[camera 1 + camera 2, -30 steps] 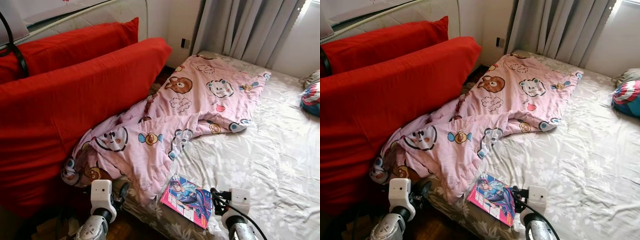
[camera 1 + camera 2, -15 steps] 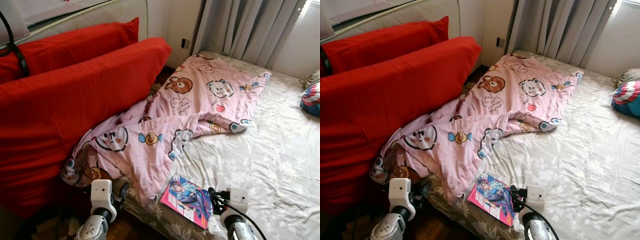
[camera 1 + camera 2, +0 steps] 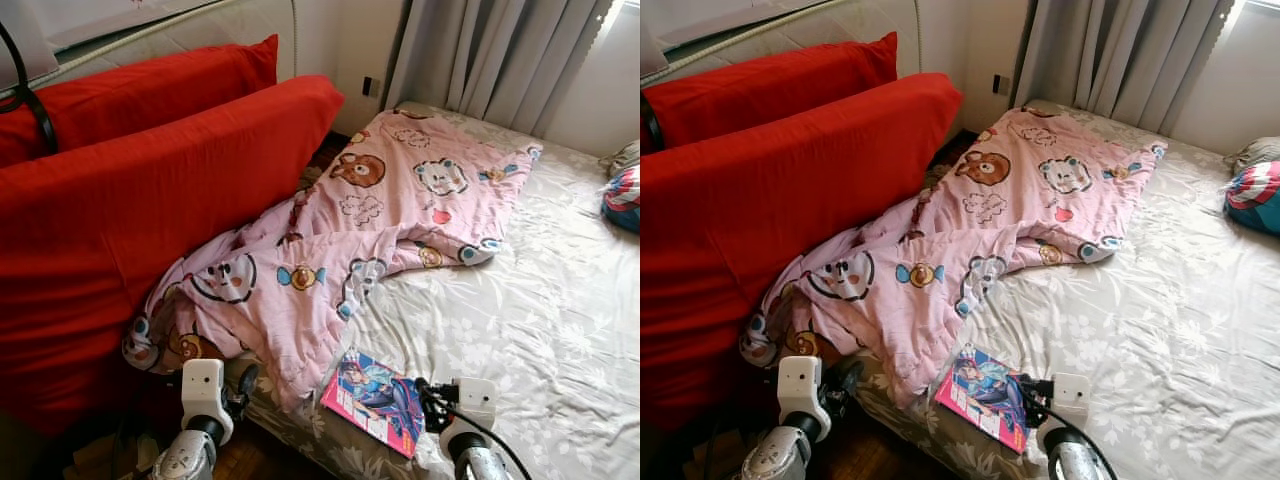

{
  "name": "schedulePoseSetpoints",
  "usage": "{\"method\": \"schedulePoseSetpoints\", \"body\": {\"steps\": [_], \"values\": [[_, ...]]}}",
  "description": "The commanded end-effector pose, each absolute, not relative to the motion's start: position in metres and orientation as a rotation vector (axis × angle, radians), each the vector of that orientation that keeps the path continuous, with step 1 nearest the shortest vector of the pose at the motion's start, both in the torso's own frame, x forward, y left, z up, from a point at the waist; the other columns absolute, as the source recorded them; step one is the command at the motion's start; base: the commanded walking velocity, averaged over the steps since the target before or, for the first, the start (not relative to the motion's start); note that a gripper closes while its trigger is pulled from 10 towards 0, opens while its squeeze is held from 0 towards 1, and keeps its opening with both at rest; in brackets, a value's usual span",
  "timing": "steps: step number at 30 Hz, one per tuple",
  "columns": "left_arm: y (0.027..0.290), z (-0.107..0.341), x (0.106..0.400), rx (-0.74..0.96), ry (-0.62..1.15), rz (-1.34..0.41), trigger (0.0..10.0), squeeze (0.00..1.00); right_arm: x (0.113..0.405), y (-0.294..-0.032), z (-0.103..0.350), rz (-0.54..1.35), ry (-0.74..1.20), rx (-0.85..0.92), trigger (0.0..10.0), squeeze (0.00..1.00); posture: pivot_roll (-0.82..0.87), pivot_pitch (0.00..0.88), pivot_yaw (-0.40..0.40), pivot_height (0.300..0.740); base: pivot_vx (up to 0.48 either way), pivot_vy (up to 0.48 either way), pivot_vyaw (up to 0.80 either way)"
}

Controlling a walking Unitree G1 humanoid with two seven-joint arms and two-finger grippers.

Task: Clean up the room

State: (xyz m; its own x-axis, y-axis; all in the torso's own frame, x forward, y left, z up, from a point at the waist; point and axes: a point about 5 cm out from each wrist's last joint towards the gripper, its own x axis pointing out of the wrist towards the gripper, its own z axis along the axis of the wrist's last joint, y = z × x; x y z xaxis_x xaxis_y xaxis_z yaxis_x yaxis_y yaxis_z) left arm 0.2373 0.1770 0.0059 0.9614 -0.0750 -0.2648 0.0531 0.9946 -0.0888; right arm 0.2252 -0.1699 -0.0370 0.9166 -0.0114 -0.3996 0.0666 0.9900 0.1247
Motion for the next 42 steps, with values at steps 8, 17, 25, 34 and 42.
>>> {"method": "schedulePoseSetpoints", "body": {"steps": [8, 17, 25, 34, 42], "values": [[0.176, 0.004, 0.235, -0.080, 0.282, -0.067, 10.0, 0.00, 0.222, -0.173, -0.038, -0.047, 0.409, 0.133, 10.0, 0.00, -0.04, 0.088, -0.067, 0.740, 0.000, 0.000, 0.00], [0.176, 0.005, 0.235, -0.080, 0.280, -0.067, 10.0, 0.00, 0.220, -0.176, -0.043, -0.049, 0.441, 0.133, 10.0, 0.00, -0.04, 0.088, -0.068, 0.740, 0.000, 0.000, 0.00], [0.175, 0.004, 0.235, -0.081, 0.280, -0.069, 10.0, 0.00, 0.211, -0.186, -0.055, -0.068, 0.541, 0.140, 10.0, 0.00, -0.04, 0.087, -0.068, 0.740, 0.000, 0.000, 0.00], [0.176, 0.004, 0.235, -0.080, 0.280, -0.071, 10.0, 0.00, 0.212, -0.187, -0.054, -0.067, 0.537, 0.142, 10.0, 0.00, -0.04, 0.084, -0.068, 0.740, 0.000, 0.000, 0.00], [0.174, 0.004, 0.236, -0.081, 0.278, -0.074, 10.0, 0.00, 0.213, -0.187, -0.054, -0.064, 0.533, 0.141, 10.0, 0.00, -0.04, 0.081, -0.067, 0.740, 0.000, 0.000, 0.00]]}}
